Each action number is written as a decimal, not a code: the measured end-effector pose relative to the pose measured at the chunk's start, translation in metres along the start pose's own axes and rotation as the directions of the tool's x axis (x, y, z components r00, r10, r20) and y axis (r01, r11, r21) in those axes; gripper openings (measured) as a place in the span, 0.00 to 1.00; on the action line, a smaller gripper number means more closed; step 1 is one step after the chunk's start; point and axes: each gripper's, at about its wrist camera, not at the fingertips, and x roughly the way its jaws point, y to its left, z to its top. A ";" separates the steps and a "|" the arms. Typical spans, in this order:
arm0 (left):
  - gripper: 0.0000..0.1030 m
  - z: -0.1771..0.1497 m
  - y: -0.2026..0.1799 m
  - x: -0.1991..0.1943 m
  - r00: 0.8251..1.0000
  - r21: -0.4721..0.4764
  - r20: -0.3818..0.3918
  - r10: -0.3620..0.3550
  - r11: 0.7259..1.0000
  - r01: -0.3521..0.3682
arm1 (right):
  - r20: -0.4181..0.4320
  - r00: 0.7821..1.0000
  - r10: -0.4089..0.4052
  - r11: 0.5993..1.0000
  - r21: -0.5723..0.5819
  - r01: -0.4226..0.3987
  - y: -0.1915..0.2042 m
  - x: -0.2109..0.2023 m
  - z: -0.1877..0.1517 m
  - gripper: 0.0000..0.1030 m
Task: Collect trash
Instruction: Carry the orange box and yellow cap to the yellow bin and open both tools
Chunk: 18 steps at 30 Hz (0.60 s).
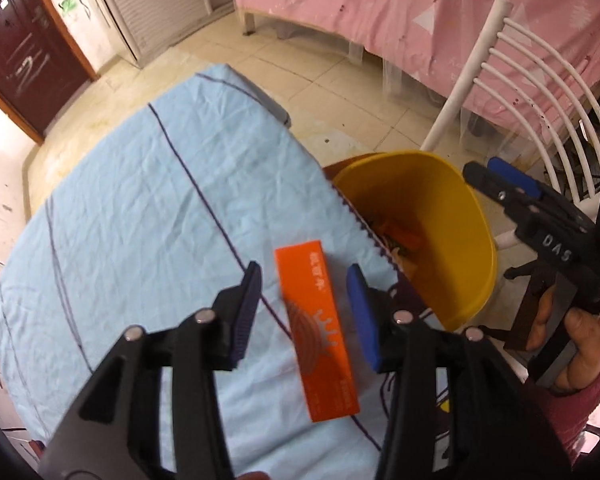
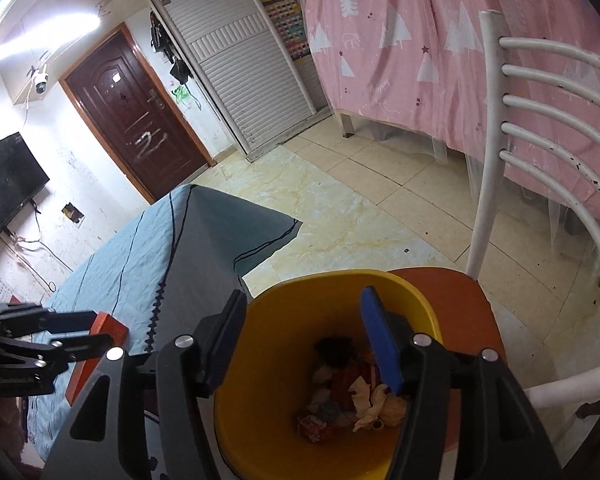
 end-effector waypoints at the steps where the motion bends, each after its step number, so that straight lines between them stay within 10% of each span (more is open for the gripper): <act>1: 0.35 -0.001 -0.001 0.002 1.000 -0.001 -0.007 -0.010 1.000 0.010 | 0.003 1.000 -0.001 1.000 0.002 0.001 0.000 -0.001 0.000 0.53; 4: 0.21 -0.004 -0.008 0.005 0.999 0.010 -0.013 -0.031 0.999 0.031 | 0.009 1.000 -0.002 1.000 0.007 0.002 -0.002 -0.001 0.000 0.53; 15: 0.22 0.024 -0.043 -0.027 0.963 0.017 0.158 -0.220 0.975 0.220 | 0.069 0.998 -0.005 0.999 0.047 0.002 -0.012 -0.019 0.003 0.54; 18: 0.45 0.031 -0.050 -0.025 0.947 0.001 0.178 -0.269 0.962 0.273 | 0.082 0.997 -0.005 0.998 0.060 0.000 -0.017 -0.023 0.004 0.54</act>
